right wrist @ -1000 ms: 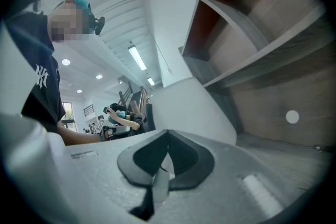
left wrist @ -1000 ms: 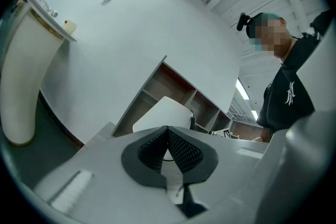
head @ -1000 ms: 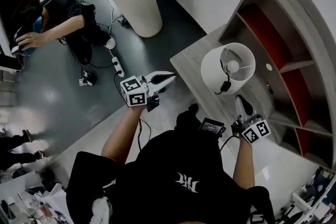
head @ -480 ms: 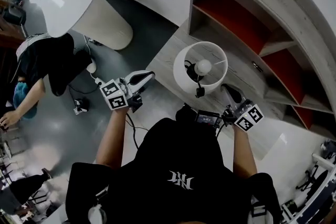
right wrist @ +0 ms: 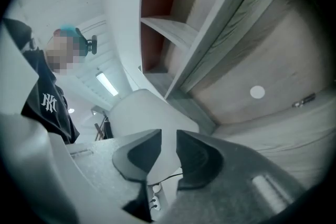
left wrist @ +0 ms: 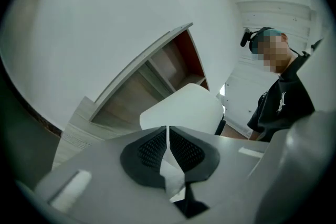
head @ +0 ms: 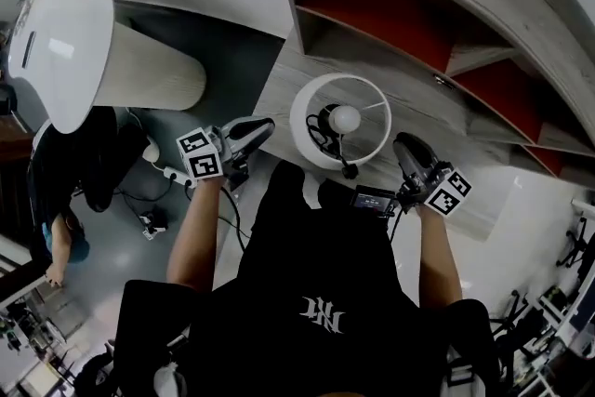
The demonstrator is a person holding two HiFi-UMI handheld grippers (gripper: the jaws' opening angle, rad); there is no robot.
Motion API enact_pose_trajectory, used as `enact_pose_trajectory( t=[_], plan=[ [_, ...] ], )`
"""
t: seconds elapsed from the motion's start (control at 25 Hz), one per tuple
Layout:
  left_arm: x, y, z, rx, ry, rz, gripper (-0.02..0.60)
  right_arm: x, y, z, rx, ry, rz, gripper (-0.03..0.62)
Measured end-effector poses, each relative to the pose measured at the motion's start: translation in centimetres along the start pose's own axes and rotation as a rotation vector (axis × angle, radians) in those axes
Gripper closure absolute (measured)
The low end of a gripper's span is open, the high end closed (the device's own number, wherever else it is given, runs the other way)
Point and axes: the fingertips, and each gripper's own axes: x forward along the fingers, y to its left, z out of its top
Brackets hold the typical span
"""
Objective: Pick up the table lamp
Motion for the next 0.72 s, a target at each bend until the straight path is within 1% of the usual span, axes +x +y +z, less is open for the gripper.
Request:
enact_pose_trajectory(
  t=[0.16,0.24,0.36,0.48,0.64,0.72],
  plan=[
    [1.2,2.2,-0.8,-0.087,0.094,-0.097,0.537,-1.0,-2.0,-0.6,0.107,-0.107,-0.076,0.513],
    [1.7,3.2,-1.0,-0.129,0.115,-0.136,0.532,-1.4,-2.7,-1.1,0.144,-0.128,-0.086,0.502],
    [2.1,4.2,-1.1,-0.197,0.123,-0.208,0.522,-1.5,-3.2,-1.9,0.233,-0.141,-0.049,0.493],
    [2.4,4.2,-1.6,-0.240,0.174,-0.301,0.498,-1.9,-3.3,-3.0,0.369,-0.188,-0.009,0.490],
    [3.3,3.9,-2.3,-0.266,0.247,-0.373,0.462,-1.7,-2.8,-4.4,0.442,-0.168,0.039,0.469],
    [3.6,3.8,-2.5,-0.295,0.268,-0.404,0.446,-1.5,-2.8,-4.9,0.472,-0.181,0.059,0.461]
  ],
)
